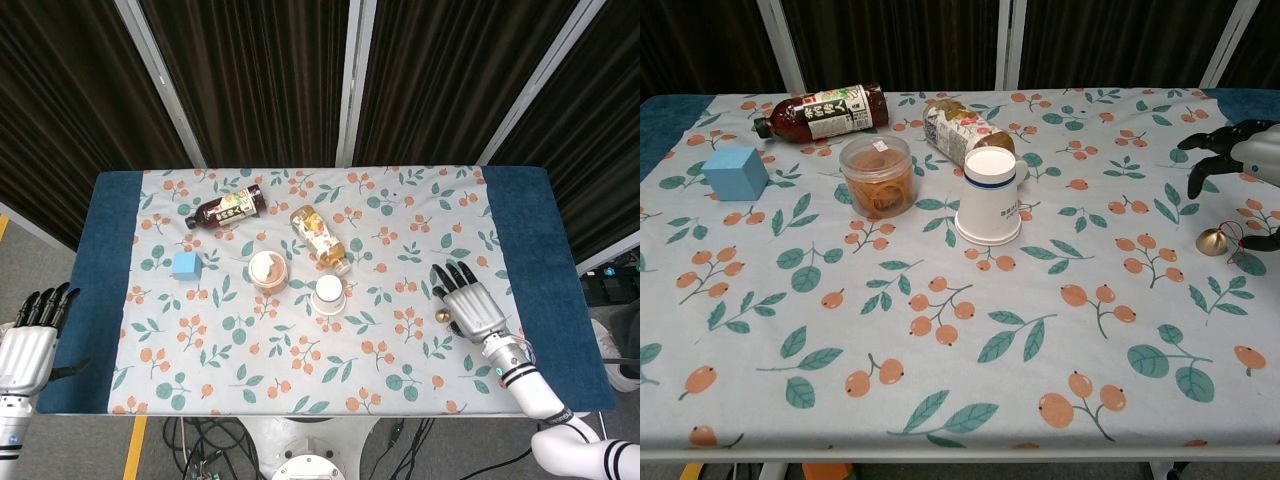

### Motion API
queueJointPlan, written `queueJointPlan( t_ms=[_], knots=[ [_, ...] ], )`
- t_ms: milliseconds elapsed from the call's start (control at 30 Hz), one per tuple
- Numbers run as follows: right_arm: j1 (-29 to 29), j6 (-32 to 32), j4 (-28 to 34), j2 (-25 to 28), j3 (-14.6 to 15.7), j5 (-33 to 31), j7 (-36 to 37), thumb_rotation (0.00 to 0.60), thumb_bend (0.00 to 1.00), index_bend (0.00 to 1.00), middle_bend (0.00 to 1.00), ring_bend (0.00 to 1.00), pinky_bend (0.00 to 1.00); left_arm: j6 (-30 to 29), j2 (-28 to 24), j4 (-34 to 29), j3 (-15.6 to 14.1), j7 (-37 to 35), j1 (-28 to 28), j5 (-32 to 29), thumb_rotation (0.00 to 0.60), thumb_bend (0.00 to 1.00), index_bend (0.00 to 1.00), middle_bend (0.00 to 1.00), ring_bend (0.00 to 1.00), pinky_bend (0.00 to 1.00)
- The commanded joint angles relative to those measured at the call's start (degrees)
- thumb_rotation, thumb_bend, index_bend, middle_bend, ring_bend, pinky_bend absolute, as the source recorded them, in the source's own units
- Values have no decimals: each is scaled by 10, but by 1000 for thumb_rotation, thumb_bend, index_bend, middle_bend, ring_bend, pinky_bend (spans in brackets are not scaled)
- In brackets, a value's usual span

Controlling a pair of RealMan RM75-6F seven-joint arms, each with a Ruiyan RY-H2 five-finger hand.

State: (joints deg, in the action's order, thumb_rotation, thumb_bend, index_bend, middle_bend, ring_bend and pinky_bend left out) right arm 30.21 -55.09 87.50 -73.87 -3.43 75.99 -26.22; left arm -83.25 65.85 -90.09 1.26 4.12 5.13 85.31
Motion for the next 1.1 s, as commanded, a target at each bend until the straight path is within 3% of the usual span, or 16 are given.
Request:
queueJointPlan(
  t_ms=[33,800,1100],
  knots=[
    [3,0,-5,-4,1,3,5,600,152,345,0,0,0,1,-1,-1,0,0,0,-1,600,0,36,0,0,5],
    [17,5,-26,-17,6,0,12,600,198,514,1,0,1,9,2,7,-4,-8,0,-6,600,0,36,1,0,5],
    [19,7,-32,-21,9,-5,13,600,210,523,7,0,3,11,3,8,-4,-8,1,-5,600,0,36,1,0,5]
  ],
)
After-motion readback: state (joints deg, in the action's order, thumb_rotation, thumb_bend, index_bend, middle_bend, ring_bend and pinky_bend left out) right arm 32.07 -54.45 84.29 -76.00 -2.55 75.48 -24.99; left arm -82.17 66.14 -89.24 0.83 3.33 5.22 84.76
